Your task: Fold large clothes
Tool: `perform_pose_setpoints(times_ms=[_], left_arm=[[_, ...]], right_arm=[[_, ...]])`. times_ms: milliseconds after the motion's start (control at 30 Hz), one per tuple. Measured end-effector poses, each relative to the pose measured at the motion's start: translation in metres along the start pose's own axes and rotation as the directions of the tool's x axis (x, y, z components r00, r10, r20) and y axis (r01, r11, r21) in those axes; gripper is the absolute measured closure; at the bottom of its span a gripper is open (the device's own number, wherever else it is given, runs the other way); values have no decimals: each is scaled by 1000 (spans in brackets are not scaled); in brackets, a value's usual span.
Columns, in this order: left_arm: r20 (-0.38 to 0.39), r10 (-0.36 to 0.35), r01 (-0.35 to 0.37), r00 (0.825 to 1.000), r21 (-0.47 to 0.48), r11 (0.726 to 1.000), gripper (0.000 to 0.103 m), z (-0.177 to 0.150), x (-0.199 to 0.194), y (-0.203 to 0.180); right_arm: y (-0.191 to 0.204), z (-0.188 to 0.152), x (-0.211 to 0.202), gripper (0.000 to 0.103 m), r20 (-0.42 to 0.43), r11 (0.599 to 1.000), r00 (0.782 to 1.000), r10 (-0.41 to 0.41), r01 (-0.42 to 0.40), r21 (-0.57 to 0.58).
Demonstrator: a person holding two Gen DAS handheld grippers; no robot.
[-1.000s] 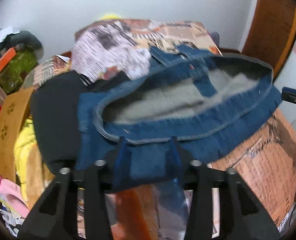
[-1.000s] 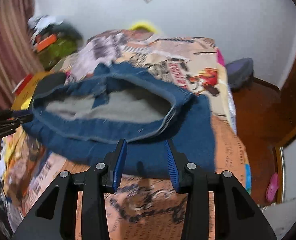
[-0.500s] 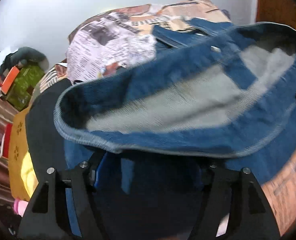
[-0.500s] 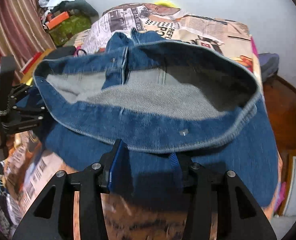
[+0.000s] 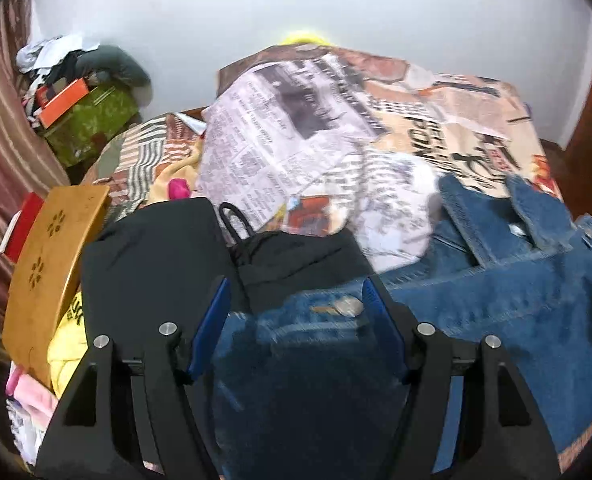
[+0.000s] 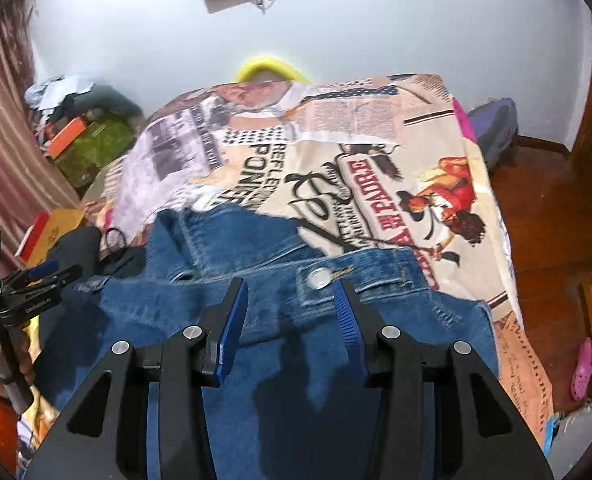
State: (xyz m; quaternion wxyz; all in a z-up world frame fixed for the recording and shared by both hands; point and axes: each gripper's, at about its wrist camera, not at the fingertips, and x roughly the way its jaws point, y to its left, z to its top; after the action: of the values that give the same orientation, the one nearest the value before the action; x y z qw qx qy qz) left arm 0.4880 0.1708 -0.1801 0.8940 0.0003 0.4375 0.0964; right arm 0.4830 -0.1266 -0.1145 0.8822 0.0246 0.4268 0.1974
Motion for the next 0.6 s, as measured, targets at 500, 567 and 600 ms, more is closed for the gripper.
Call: perform_pose_setpoints(times_ms=[500, 567, 600], left_arm=[[-87, -63, 77, 994, 173, 982, 35, -99, -25, -54], [-73, -48, 60, 996, 184, 981, 31, -109, -31, -52], [-78, -53, 66, 996, 178, 982, 31, -113, -34, -48]], right_arm=[[20, -77, 3, 61, -149, 977, 987, -59, 27, -211], [20, -80, -3, 61, -158, 975, 985, -73, 37, -218], [20, -83, -7, 61, -164, 974, 983, -80, 42, -222]])
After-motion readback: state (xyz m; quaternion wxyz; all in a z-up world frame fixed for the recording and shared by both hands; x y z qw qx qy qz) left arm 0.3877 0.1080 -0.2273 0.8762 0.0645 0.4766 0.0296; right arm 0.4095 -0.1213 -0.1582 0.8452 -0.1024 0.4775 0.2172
